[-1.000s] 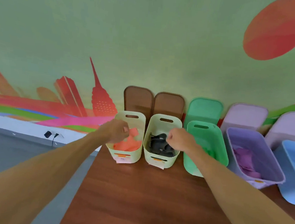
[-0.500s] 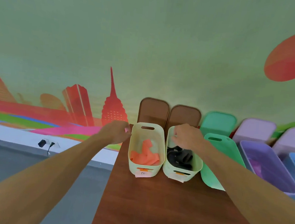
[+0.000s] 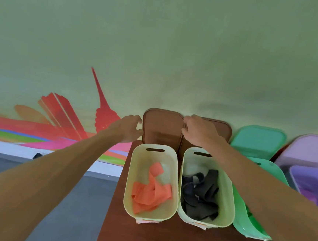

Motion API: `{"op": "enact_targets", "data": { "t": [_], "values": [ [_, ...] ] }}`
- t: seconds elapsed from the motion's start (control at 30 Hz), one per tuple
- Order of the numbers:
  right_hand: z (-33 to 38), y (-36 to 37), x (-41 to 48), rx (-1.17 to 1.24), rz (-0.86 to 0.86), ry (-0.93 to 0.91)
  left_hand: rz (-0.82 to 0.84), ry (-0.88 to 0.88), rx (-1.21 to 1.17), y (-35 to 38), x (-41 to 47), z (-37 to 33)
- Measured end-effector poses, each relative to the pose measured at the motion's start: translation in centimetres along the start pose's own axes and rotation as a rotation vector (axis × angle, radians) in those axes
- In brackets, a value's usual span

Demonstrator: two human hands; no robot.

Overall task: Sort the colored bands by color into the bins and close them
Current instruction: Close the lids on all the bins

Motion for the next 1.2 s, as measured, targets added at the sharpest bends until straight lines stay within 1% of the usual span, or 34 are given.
{"op": "enact_targets", "data": {
  "t": [0.2, 0.37, 0.5, 0.6, 0.7, 0.83, 0.97, 1.07, 1.2],
  "values": [
    [0.0, 1.7, 4.2, -0.081, -0.027, -0.045, -0.048, 0.034, 0.056, -0.6, 4.7, -1.0],
    [-0.3, 3.5, 5.3, 0.011, -0.042, -0.01, 0.01, 0.04, 0.007, 0.9, 7.3, -1.3],
    [-0.2, 4.3, 5.5, 0.081, -0.05, 0.019, -0.021, 0.081, -0.044, 0.9, 8.0, -1.4],
    [-0.3, 5.4, 4.8, 0.22, -0.022, 0.031, -0.026, 0.092, -0.111, 1.5, 7.3, -0.7],
    [-0.4, 6.4, 3.6, 0.346, 0.032, 0.05, 0.027, 0.021, -0.191, 2.9, 5.8, 0.9],
    [-1.3, 8.2, 2.0, 0.341, 0.196, 0.116, 0.183, -0.074, -0.137, 5.3, 4.6, 2.5],
    [-0.5, 8.8, 0.1, 0.328, 0.313, 0.118, 0.205, -0.01, -0.157, 6.3, 2.7, 2.2],
    [0.1, 8.9, -1.6, 0.365, 0.308, 0.12, 0.198, 0.046, -0.157, 6.5, 0.6, 2.3],
    [1.2, 8.7, -4.6, 0.461, 0.244, 0.11, 0.159, 0.058, -0.276, 6.3, -3.0, 2.4]
  ]
}}
Point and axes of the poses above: each hand's wrist, its own x-axis towards the middle knuckle, its own y-axis out of the palm, z = x × y, the point moved 9 cm from there along x, towards the middle knuckle, and after that the axes turned 4 degrees about -y, right-handed, at the moved point
